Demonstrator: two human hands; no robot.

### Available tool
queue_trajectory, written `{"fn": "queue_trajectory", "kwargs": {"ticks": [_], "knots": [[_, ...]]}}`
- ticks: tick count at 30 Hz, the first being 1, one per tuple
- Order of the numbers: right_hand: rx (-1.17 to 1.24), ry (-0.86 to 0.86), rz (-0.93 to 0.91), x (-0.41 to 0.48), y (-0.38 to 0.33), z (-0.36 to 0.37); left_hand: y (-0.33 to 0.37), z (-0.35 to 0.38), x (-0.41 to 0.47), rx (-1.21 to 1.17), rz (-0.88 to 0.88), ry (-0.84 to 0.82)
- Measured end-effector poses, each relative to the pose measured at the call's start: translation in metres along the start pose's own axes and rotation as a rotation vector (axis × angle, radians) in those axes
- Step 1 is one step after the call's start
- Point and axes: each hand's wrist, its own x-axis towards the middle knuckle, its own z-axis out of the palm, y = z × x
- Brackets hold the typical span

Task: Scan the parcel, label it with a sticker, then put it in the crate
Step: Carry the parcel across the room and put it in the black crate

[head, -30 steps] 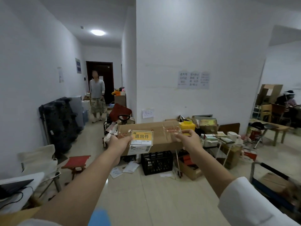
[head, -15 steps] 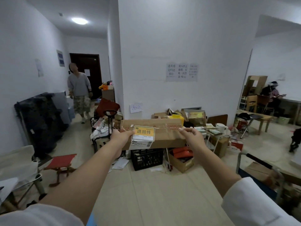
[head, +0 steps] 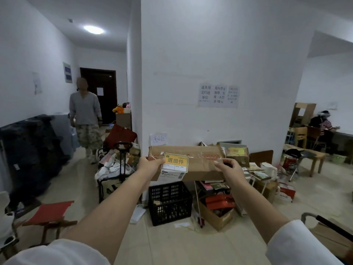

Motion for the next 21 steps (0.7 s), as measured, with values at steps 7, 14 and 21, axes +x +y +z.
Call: {"fn": "queue_trajectory", "kwargs": {"ticks": [7,14,21], "knots": [[-0.002,0.021,0.036,0.089,-0.001,0.042,0.01,0.011,0.099,0.011,-0.009,-0.003],[0.036,-0.001,0.086,0.178,0.007,0.08,0.006,0.031,0.183,0.042,-0.036,0.035],[0.082,-0.029,0.103,0.301,0.022,0.117,0.003,0.066,0.281,0.056,-0.094,0.098]]}}
